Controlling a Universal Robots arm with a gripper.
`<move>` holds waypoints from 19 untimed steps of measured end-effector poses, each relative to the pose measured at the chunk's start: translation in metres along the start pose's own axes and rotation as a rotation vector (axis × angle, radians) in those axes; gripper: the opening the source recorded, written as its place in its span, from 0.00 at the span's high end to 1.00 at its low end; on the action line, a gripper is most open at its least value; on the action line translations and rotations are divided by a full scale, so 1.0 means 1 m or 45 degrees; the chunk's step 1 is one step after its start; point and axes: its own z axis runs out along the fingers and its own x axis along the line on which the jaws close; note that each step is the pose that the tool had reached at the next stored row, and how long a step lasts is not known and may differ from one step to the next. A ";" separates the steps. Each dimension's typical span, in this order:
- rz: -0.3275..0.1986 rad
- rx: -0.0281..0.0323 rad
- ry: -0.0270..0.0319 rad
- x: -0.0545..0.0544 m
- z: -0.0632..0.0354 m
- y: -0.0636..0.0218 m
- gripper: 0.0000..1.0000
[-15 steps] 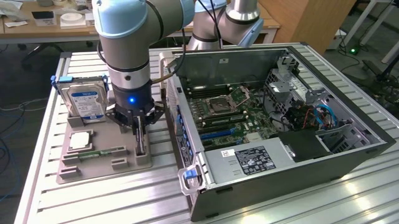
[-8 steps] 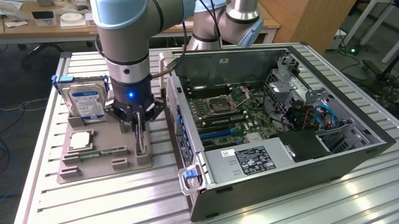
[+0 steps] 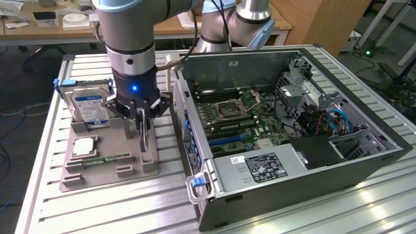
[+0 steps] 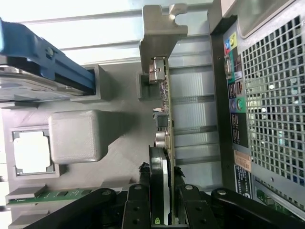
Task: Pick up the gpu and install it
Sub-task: 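Pick up the gpu and move the gpu toward the slot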
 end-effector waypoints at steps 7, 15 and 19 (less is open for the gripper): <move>0.000 -0.0230 0.0026 0.000 -0.0220 0.0013 0.71; 0.000 -0.0458 0.0053 0.000 -0.0491 0.0029 0.71; 0.000 -0.0538 0.0062 0.001 -0.0641 0.0038 0.71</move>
